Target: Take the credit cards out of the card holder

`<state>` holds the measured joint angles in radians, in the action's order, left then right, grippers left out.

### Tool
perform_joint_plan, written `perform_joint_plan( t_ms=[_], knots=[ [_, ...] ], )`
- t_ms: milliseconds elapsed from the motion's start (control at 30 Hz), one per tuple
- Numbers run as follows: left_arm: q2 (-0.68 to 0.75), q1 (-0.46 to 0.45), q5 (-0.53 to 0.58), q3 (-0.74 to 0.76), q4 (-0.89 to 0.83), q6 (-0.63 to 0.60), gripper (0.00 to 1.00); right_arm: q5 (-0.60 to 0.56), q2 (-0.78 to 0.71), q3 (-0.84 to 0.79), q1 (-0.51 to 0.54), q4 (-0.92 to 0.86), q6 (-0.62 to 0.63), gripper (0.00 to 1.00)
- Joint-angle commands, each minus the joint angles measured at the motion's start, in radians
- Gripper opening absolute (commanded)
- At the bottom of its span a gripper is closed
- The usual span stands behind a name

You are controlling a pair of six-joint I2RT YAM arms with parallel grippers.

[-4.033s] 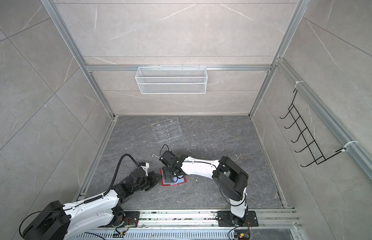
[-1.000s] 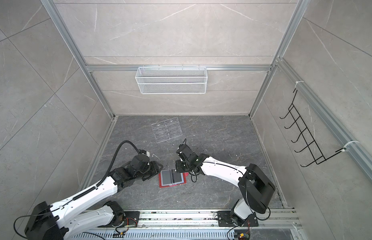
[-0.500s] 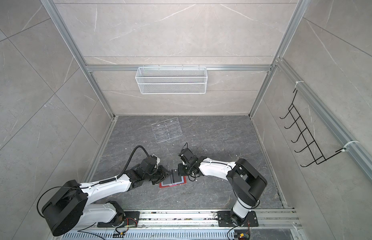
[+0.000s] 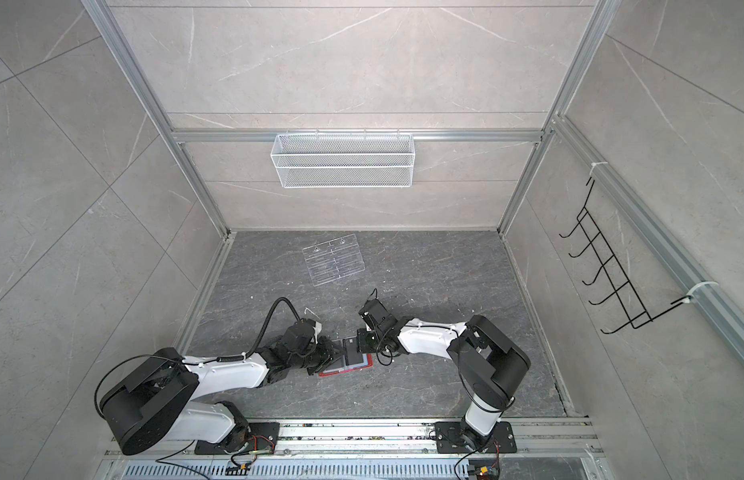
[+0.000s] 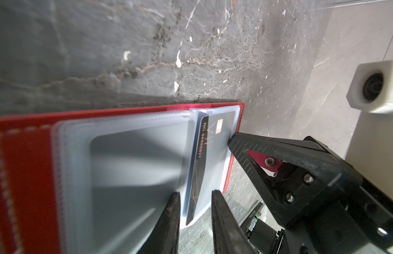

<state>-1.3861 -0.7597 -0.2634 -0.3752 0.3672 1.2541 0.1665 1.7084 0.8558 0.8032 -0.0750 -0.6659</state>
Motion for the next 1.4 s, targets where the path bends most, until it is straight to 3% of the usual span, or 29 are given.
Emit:
perform_joint_plan(
  t_ms=[0,267,633,967,1100,1167,1367],
  knots=[
    [-0.025,-0.007,0.021,0.029,0.096,0.015,0.28,0.032,0.02,-0.038,0.0,0.003,-0.029,0.04],
    [-0.1,-0.009,0.02,0.076,0.266,0.047,0.19,0.047,0.033,-0.046,0.001,0.014,-0.031,0.03],
    [-0.05,-0.009,0.052,0.093,0.224,0.042,0.0,0.044,0.036,-0.046,0.001,0.005,-0.028,0.03],
    [0.077,-0.01,0.091,0.13,0.081,0.036,0.0,0.047,0.06,-0.04,0.001,0.007,-0.023,0.01],
    [0.101,-0.009,0.094,0.133,0.072,0.03,0.05,0.053,0.068,-0.032,0.001,0.012,-0.023,0.01],
    [0.098,-0.009,0.092,0.128,0.067,0.026,0.0,0.053,0.07,-0.032,0.001,0.011,-0.023,0.01],
    [0.153,-0.009,0.104,0.128,0.0,0.012,0.0,0.051,0.07,-0.034,0.001,0.007,-0.023,0.0]
  ],
)
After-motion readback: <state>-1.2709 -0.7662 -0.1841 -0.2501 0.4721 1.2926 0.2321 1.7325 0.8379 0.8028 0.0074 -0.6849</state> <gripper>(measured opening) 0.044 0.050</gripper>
